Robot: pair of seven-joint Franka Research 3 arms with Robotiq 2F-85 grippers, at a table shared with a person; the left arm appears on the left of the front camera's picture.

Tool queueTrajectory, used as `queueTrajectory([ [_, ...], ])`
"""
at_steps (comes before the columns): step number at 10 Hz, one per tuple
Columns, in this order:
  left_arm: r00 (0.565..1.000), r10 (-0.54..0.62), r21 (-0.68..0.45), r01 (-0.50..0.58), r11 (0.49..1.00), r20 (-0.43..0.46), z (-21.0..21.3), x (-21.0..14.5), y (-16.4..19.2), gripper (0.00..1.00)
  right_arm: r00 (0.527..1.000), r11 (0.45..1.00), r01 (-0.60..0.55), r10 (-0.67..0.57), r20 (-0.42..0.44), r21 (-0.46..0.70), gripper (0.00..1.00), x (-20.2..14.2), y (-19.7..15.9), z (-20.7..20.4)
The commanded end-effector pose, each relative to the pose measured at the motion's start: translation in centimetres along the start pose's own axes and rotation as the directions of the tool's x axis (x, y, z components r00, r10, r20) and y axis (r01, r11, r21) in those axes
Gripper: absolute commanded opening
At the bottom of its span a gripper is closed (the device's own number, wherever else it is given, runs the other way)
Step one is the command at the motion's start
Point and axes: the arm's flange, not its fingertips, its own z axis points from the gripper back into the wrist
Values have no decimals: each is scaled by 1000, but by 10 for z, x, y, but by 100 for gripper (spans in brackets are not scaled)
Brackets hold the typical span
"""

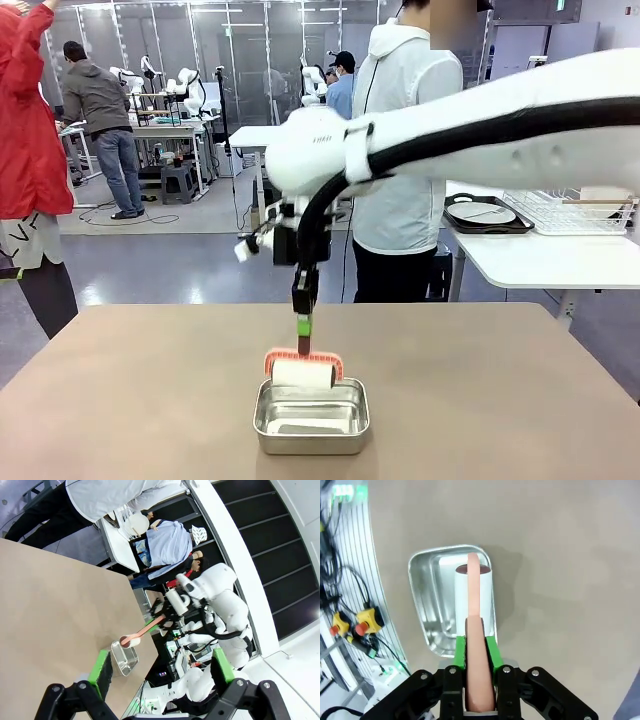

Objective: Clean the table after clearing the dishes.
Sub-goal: When the right (or left) Handle tray is removed, use the right hand (or left hand) to clean the right (or left) side of the table with the Lint Roller.

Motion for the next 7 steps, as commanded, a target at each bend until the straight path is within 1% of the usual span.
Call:
queueTrajectory([
  [1,1000,-1,0,1,1000,-1,1,-3,-3,100,977,981,189,-184,104,-42,0,-47,23,21],
  [2,1000,-1,0,1,1000,-1,1,-3,-3,100,944,954,297,-287,163,-42,0,-70,24,33],
  [3,1000,-1,0,1,1000,-1,1,-3,-3,100,880,904,427,-411,236,-19,0,-104,23,43],
  [4,1000,-1,0,1,1000,-1,1,-3,-3,100,791,829,559,-538,291,11,0,-138,20,48],
  [5,1000,-1,0,1,1000,-1,1,-3,-3,100,678,731,679,-662,321,73,0,-172,15,49],
  [6,1000,-1,0,1,1000,-1,1,-3,-3,100,540,619,773,-758,366,142,0,-201,9,46],
  [7,1000,-1,0,1,1000,-1,1,-3,-3,100,384,504,823,-834,396,263,0,-227,-1,41],
])
